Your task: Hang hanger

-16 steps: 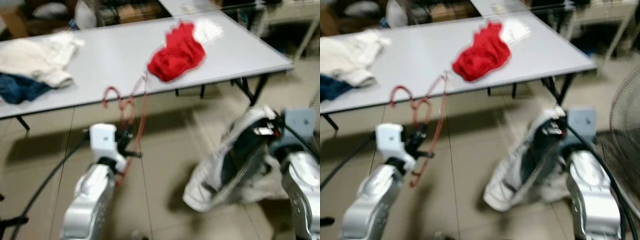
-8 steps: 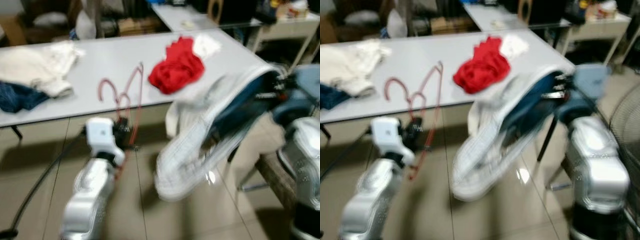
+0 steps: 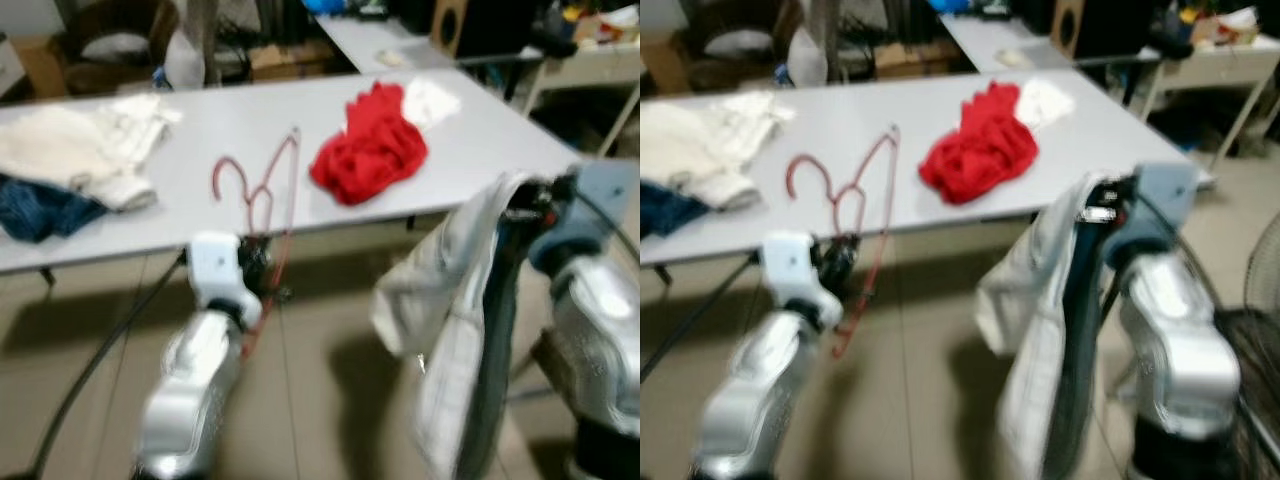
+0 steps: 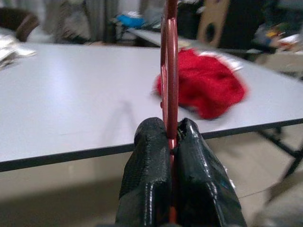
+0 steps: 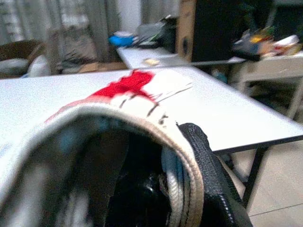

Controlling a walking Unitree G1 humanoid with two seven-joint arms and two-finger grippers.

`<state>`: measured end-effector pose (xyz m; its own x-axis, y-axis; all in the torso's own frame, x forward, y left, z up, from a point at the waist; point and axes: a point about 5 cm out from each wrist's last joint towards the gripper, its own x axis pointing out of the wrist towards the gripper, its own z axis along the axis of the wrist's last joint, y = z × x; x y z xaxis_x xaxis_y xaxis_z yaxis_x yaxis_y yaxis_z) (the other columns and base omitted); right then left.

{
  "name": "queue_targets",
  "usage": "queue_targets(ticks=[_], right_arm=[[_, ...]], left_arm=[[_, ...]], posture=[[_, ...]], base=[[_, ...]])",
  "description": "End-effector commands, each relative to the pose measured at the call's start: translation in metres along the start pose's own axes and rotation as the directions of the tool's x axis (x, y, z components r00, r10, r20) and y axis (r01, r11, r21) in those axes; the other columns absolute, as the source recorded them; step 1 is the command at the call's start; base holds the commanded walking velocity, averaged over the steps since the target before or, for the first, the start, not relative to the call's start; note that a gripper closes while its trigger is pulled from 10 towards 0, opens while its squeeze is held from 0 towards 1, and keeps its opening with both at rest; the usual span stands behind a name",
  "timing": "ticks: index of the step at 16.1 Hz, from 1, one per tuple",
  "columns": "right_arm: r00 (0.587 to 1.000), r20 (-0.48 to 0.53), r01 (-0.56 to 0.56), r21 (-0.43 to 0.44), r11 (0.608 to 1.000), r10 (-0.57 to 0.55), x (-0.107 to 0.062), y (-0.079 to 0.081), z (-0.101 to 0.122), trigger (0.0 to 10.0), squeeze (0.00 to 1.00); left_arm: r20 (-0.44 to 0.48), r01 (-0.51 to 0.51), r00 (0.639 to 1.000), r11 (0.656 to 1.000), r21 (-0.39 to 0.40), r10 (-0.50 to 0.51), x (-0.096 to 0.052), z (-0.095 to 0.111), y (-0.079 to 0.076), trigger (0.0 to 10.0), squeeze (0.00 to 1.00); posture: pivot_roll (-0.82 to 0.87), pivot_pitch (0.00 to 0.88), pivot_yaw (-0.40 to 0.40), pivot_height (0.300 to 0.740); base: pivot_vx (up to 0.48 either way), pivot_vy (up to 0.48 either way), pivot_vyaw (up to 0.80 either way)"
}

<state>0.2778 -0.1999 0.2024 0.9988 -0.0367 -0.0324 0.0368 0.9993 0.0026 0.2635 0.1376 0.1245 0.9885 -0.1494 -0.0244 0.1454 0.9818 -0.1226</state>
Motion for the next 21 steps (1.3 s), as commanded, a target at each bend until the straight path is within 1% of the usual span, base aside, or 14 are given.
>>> queue_targets(ticks=[1,4,7,9,13,15,16,17,18,19,20,21], right_arm=[[0.997,0.076,0.023,-0.013,1.0,-0.021,-0.003,-0.005,0.019,10.0,0.0],[0.997,0.079,0.023,-0.014,1.0,-0.022,-0.002,-0.005,0.021,10.0,0.0],[0.998,0.065,0.017,-0.019,1.0,-0.015,-0.001,-0.003,0.017,10.0,0.0],[0.997,0.081,0.007,-0.003,1.0,-0.006,0.002,0.0,0.02,10.0,0.0],[0.995,0.102,0.005,0.002,1.0,-0.006,0.005,0.0,0.025,10.0,0.0],[0.994,0.113,0.013,-0.018,1.0,-0.011,0.005,-0.001,0.028,10.0,0.0],[0.991,0.13,0.034,-0.036,0.999,-0.029,0.006,-0.004,0.033,10.0,0.0],[0.986,0.164,0.051,-0.08,0.995,-0.038,0.009,-0.007,0.043,10.0,0.0],[0.98,0.196,0.051,-0.09,0.995,-0.033,0.012,-0.009,0.056,10.0,0.0],[0.974,0.225,0.031,-0.088,0.996,-0.01,0.018,-0.008,0.068,10.0,0.0],[0.972,0.235,0.015,-0.095,0.995,0.007,0.025,-0.006,0.074,10.0,0.0],[0.974,0.227,0.004,-0.118,0.993,0.023,0.036,-0.001,0.076,10.0,0.0]], left_arm=[[0.012,0.003,1.0,1.0,0.0,-0.003,0.002,0.003,-0.003,10.0,0.0],[0.019,-0.004,1.0,1.0,-0.004,0.004,0.004,0.003,-0.002,10.0,0.0],[0.045,-0.04,0.998,0.999,-0.008,0.04,0.006,0.007,0.002,10.0,0.0],[0.048,-0.056,0.997,0.998,0.003,0.055,0.006,0.008,0.005,10.0,0.0],[0.071,-0.099,0.993,0.995,0.006,0.099,0.008,0.012,0.012,10.0,0.0],[0.077,-0.128,0.989,0.992,0.016,0.126,0.007,0.013,0.017,10.0,0.0],[0.089,-0.156,0.984,0.988,0.013,0.154,0.007,0.015,0.021,10.0,0.0],[0.1,-0.187,0.978,0.982,0.015,0.184,0.007,0.017,0.026,10.0,0.0],[0.107,-0.208,0.973,0.978,0.012,0.206,0.006,0.018,0.031,10.0,0.0],[0.109,-0.222,0.97,0.975,0.013,0.219,0.005,0.019,0.034,10.0,0.0],[0.108,-0.232,0.968,0.973,0.017,0.229,0.005,0.019,0.037,10.0,0.0],[0.105,-0.243,0.965,0.97,0.02,0.24,0.006,0.018,0.04,10.0,0.0]], posture=[[-0.19,0.0,0.02,0.74],[-0.19,0.0,0.018,0.74],[-0.17,0.0,0.002,0.74],[-0.17,0.0,0.0,0.74],[-0.16,0.0,-0.001,0.74],[-0.16,0.0,-0.001,0.74],[-0.16,0.0,-0.002,0.74],[-0.16,0.0,-0.004,0.74],[-0.16,0.0,-0.004,0.74],[-0.15,0.0,-0.007,0.74],[-0.16,0.0,-0.008,0.74],[-0.16,0.0,-0.007,0.74]], base=[[0.39,0.0,-0.8],[0.394,0.0,-0.8],[0.391,0.0,0.0],[0.392,0.0,0.0],[0.392,0.0,0.0],[0.39,0.0,0.0],[0.398,0.0,0.43],[0.394,0.0,0.8],[0.394,0.0,0.8],[0.39,0.0,0.8],[0.39,0.0,0.8],[0.386,0.0,0.8]])
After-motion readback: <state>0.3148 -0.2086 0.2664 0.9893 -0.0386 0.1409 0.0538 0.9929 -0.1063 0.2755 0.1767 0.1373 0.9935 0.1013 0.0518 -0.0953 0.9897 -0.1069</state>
